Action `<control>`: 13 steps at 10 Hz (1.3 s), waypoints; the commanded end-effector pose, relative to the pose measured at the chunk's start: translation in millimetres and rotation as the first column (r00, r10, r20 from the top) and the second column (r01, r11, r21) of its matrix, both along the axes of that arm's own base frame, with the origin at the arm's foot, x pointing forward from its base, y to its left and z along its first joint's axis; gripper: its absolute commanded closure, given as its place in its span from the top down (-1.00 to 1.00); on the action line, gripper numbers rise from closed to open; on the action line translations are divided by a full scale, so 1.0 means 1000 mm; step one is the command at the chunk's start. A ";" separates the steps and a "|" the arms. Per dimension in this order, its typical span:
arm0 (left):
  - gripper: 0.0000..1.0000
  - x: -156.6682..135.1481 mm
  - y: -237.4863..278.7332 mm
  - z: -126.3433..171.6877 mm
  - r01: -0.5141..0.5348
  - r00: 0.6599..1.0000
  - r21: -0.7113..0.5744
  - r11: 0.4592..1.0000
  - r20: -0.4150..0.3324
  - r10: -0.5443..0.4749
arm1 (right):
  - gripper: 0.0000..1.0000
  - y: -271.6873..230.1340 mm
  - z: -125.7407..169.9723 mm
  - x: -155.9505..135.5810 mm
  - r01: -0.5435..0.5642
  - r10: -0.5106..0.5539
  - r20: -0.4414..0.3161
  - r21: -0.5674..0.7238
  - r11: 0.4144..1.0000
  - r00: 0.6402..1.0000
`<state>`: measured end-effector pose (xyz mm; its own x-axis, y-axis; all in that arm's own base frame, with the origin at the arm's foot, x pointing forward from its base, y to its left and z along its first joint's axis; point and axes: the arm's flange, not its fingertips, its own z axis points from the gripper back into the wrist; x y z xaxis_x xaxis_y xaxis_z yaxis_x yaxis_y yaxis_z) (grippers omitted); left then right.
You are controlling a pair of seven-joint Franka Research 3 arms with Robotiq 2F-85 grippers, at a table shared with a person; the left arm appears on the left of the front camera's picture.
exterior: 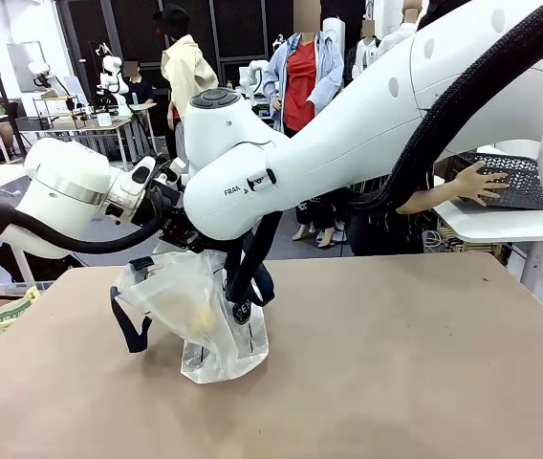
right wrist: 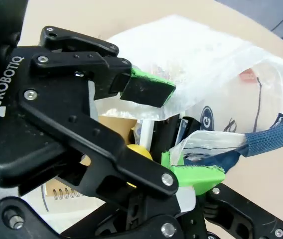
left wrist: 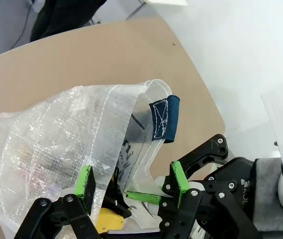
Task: Transfer purchased items from the store into the shopping bag.
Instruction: Move the Reusable shopping bag to the right side of the table.
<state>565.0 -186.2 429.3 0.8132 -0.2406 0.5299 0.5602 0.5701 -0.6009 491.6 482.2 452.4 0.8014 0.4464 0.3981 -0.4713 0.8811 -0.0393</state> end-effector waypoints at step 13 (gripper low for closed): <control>-1.00 0.014 -0.024 -0.007 -0.016 0.997 0.123 0.992 -0.071 0.025 | -1.00 0.007 -0.003 -0.006 -0.016 0.017 0.029 -0.015 1.000 0.999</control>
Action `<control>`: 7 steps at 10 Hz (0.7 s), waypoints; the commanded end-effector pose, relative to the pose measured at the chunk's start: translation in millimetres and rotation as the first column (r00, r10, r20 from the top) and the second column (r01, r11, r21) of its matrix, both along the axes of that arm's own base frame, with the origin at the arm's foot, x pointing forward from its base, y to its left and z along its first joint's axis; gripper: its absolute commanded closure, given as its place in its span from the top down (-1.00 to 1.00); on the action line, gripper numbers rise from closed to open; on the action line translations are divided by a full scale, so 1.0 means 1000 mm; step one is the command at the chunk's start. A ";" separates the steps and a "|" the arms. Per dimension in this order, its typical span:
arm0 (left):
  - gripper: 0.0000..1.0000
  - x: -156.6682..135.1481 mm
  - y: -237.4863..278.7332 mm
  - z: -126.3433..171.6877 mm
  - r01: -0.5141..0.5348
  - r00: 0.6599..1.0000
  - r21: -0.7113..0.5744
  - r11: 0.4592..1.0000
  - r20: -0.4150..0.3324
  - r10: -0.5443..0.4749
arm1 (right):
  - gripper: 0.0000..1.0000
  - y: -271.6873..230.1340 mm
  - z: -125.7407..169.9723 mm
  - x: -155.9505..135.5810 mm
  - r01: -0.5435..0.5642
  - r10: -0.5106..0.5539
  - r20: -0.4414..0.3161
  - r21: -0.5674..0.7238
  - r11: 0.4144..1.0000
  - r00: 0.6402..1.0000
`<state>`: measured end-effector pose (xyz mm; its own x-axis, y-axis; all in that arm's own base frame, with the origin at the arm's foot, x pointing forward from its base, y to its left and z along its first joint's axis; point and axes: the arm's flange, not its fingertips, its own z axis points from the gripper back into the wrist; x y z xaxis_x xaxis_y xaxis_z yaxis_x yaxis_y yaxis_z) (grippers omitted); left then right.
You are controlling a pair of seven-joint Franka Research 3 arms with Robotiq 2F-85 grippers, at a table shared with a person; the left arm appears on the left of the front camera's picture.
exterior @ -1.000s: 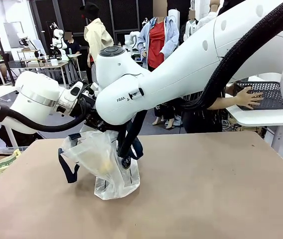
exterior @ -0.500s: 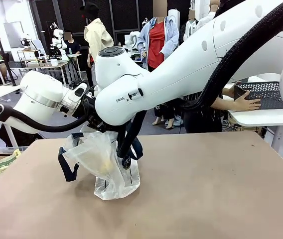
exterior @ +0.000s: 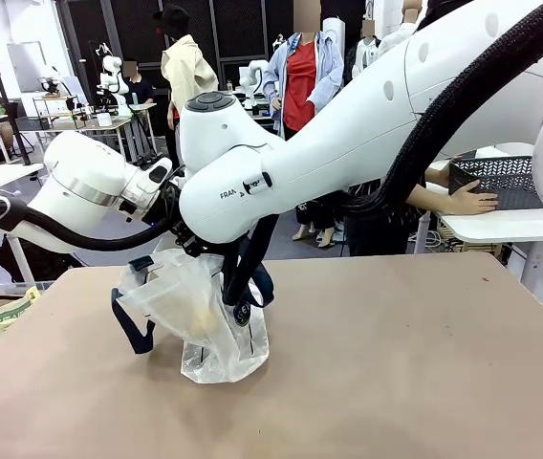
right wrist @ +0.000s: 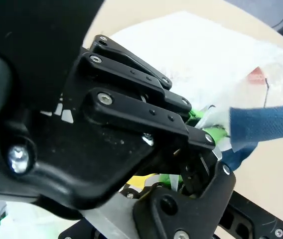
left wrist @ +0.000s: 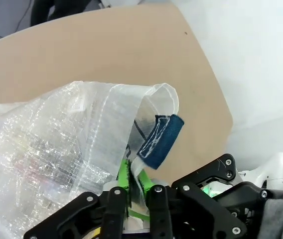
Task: Transfer purchased items from the store into the shopping bag.
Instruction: Move the Reusable shopping bag to the right side of the table.
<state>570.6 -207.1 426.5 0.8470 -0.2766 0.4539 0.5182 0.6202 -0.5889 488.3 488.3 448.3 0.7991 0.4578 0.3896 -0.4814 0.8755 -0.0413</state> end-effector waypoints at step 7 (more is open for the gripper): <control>-1.00 0.010 -0.002 -0.005 -0.029 1.000 0.046 0.999 -0.008 0.029 | -1.00 -0.003 0.000 -0.005 -0.011 0.011 0.031 -0.012 1.000 0.999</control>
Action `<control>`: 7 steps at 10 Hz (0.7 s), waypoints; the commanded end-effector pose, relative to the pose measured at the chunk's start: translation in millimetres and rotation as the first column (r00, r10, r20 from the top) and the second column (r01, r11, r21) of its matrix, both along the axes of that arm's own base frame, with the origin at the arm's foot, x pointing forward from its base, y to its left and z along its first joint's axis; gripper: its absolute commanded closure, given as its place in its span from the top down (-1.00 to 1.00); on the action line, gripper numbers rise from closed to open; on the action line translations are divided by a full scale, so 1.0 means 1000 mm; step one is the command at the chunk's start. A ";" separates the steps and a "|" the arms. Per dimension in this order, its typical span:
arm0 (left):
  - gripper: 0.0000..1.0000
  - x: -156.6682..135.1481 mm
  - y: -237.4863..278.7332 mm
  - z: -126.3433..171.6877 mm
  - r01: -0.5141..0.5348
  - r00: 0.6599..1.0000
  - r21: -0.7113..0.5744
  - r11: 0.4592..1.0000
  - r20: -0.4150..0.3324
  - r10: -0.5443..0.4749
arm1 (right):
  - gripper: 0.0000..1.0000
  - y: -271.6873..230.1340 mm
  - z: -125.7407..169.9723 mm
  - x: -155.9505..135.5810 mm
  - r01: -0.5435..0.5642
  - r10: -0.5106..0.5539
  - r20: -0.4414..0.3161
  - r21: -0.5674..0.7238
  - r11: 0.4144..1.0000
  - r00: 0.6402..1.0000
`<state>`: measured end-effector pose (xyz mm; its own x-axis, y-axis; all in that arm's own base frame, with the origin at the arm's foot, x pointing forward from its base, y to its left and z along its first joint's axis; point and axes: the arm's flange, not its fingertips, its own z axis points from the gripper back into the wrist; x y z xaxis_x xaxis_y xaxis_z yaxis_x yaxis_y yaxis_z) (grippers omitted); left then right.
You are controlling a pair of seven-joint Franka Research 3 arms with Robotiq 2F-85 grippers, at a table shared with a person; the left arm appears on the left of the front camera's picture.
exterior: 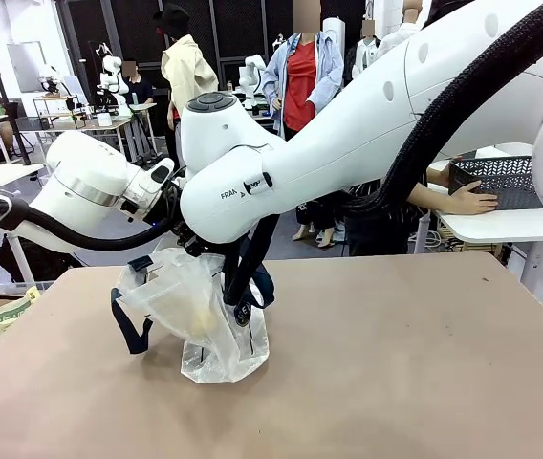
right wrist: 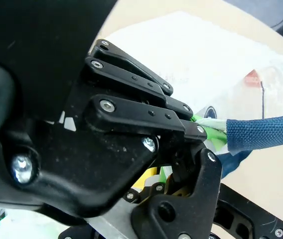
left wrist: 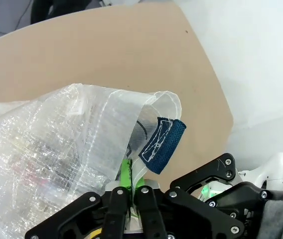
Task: Transfer purchased items from the store into the shopping bag.
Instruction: Move the Reusable shopping bag to the right side of the table.
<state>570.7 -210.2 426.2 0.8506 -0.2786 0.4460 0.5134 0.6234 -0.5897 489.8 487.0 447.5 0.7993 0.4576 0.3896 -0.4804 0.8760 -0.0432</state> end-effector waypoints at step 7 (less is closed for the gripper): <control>-0.22 0.006 -0.002 -0.005 -0.072 0.997 0.084 0.994 0.036 0.069 | -1.00 -0.006 -0.002 -0.003 -0.001 0.001 0.012 -0.007 1.000 1.000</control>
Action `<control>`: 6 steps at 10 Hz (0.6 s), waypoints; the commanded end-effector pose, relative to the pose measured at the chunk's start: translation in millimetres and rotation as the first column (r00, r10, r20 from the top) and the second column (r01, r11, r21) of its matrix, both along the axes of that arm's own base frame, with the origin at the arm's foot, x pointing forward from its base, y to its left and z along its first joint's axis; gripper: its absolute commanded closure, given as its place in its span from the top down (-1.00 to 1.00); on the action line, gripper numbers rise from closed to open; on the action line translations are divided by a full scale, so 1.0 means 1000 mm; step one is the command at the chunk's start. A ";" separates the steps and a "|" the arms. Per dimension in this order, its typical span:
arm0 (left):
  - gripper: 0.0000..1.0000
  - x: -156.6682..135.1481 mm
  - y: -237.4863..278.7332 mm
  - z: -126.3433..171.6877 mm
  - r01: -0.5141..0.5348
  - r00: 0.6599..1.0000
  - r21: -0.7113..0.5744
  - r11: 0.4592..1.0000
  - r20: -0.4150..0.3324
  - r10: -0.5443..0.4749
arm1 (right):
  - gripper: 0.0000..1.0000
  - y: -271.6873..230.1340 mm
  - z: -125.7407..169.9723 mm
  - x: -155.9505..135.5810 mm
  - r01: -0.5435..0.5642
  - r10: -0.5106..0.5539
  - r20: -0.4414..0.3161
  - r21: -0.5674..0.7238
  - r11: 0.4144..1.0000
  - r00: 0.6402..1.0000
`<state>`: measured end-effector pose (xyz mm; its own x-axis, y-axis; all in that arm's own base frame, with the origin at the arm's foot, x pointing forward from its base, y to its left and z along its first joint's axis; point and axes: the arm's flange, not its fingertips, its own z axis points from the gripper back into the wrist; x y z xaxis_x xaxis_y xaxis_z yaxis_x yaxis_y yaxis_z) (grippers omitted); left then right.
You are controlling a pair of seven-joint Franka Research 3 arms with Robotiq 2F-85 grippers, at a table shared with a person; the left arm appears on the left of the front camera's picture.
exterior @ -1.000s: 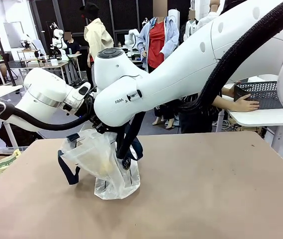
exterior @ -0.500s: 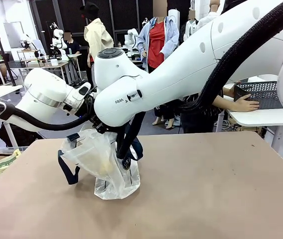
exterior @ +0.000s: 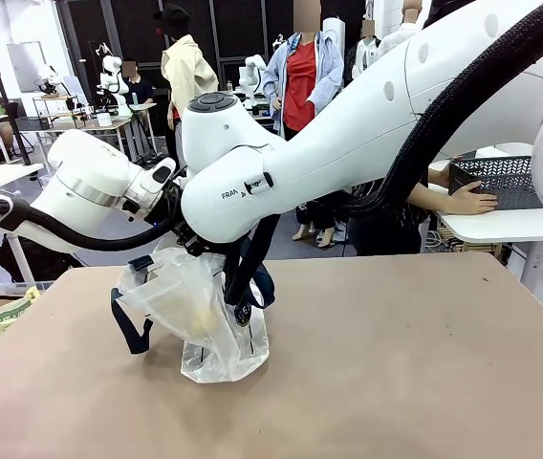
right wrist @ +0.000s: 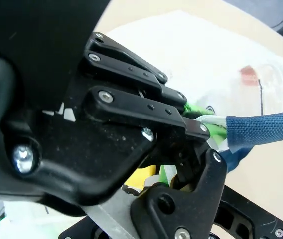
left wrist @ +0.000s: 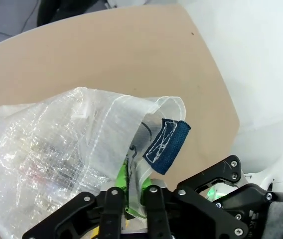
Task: Transfer purchased items from the store into the shopping bag.
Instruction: Move the Reusable shopping bag to the right side of the table.
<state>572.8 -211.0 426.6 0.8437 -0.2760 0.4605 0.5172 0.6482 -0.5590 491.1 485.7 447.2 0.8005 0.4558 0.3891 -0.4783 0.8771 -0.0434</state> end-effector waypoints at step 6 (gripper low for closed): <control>0.00 -0.014 -0.012 -0.001 -0.196 0.972 0.154 0.968 0.158 0.172 | -1.00 -0.006 -0.003 -0.002 0.002 -0.002 0.004 -0.012 1.000 1.000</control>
